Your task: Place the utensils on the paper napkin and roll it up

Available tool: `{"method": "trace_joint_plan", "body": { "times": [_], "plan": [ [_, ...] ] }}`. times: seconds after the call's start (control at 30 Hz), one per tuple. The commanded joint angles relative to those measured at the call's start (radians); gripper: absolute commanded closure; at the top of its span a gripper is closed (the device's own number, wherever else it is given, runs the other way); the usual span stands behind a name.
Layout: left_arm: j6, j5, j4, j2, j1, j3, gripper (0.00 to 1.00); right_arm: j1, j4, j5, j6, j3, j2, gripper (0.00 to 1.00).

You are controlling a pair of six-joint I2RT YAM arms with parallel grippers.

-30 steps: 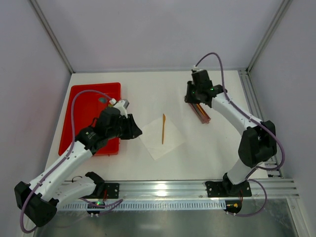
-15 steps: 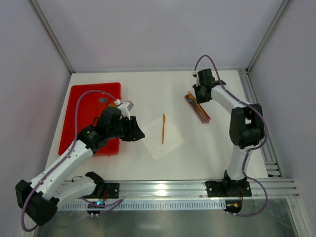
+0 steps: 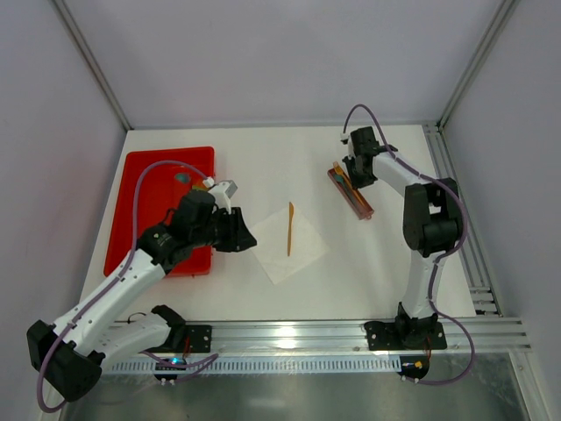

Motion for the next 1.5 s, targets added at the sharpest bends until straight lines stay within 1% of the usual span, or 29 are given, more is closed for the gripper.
{"method": "trace_joint_plan", "body": {
  "times": [0.0, 0.43, 0.6, 0.73, 0.8, 0.87, 0.9, 0.97, 1.03, 1.17, 1.47],
  "plan": [
    [0.026, -0.007, -0.004, -0.024, 0.003, 0.01, 0.64, -0.004, 0.018, -0.031, -0.012, 0.021, 0.012, 0.75],
    [0.026, -0.012, -0.003, -0.033, 0.003, 0.01, 0.64, -0.004, 0.048, 0.002, -0.024, -0.028, 0.044, 0.76],
    [0.024, -0.015, -0.001, -0.036, 0.003, 0.011, 0.64, -0.004, 0.051, -0.022, -0.032, -0.034, 0.045, 0.76],
    [0.021, -0.018, 0.0, -0.036, 0.003, 0.01, 0.64, -0.001, 0.07, -0.032, -0.041, -0.055, 0.03, 0.81],
    [0.021, -0.019, 0.0, -0.038, 0.003, 0.008, 0.64, -0.003, 0.068, -0.013, -0.049, -0.059, 0.024, 0.84],
    [0.021, -0.021, 0.0, -0.038, 0.003, 0.008, 0.64, -0.003, 0.058, 0.01, -0.057, -0.054, 0.021, 0.85],
    [0.02, -0.021, 0.0, -0.04, 0.003, 0.008, 0.64, -0.004, 0.054, 0.028, -0.057, -0.051, 0.018, 0.84],
    [0.017, -0.019, 0.003, -0.038, 0.003, 0.007, 0.64, -0.001, 0.05, 0.034, -0.057, -0.051, -0.001, 0.81],
    [0.017, -0.016, 0.003, -0.038, 0.003, 0.007, 0.64, 0.008, 0.051, 0.048, -0.054, -0.054, -0.013, 0.73],
    [0.017, -0.018, 0.005, -0.038, 0.003, 0.008, 0.64, 0.038, 0.056, 0.09, -0.06, -0.054, -0.05, 0.72],
    [0.017, -0.015, 0.005, -0.043, 0.003, 0.007, 0.63, 0.074, 0.062, 0.103, -0.043, -0.046, -0.077, 0.72]
  ]
}}
